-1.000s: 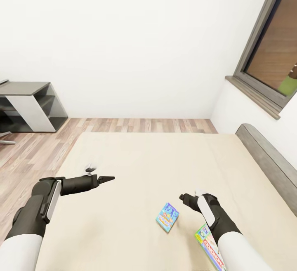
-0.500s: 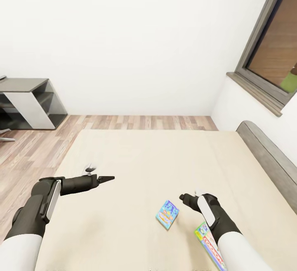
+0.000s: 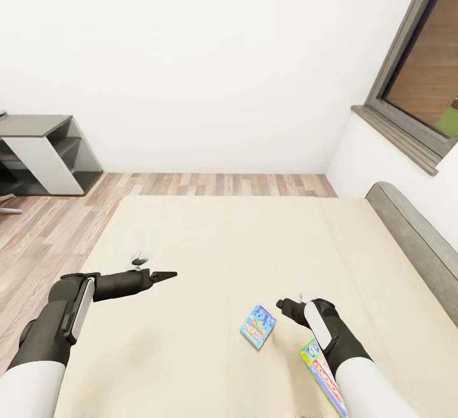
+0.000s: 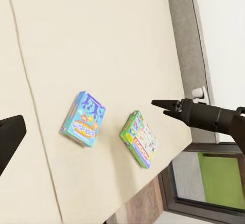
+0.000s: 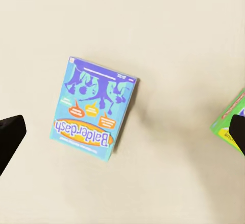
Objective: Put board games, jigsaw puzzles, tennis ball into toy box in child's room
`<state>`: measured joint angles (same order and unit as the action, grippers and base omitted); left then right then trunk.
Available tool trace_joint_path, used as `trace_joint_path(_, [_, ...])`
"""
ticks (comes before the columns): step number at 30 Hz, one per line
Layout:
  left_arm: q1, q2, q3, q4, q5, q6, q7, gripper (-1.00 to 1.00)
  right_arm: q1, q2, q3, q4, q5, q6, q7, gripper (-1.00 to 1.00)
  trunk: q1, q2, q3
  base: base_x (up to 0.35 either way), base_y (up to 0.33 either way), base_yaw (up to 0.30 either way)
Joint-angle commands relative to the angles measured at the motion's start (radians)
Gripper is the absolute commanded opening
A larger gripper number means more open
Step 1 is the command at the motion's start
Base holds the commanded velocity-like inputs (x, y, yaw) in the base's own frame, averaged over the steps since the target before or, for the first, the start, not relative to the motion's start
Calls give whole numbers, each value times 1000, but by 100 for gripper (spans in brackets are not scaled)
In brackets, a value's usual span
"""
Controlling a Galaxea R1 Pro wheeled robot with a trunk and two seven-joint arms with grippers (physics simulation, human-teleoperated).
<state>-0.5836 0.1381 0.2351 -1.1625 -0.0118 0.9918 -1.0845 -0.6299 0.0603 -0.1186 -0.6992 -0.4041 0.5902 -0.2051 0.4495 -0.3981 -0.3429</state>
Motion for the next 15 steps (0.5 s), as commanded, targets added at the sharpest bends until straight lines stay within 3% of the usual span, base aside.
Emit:
trace_joint_path(1, [-1,-1,1,-1,-1,8,-5,100,-1,1,-3,-2,-11,3,-8,100,0,-2,-3,0,0,0])
trace_joint_path(15, [-1,-2,0,-2,-1,8,-2,100,-1,2,-3,-1,-11,3,-8,100,0,-2,-26,0,0,0])
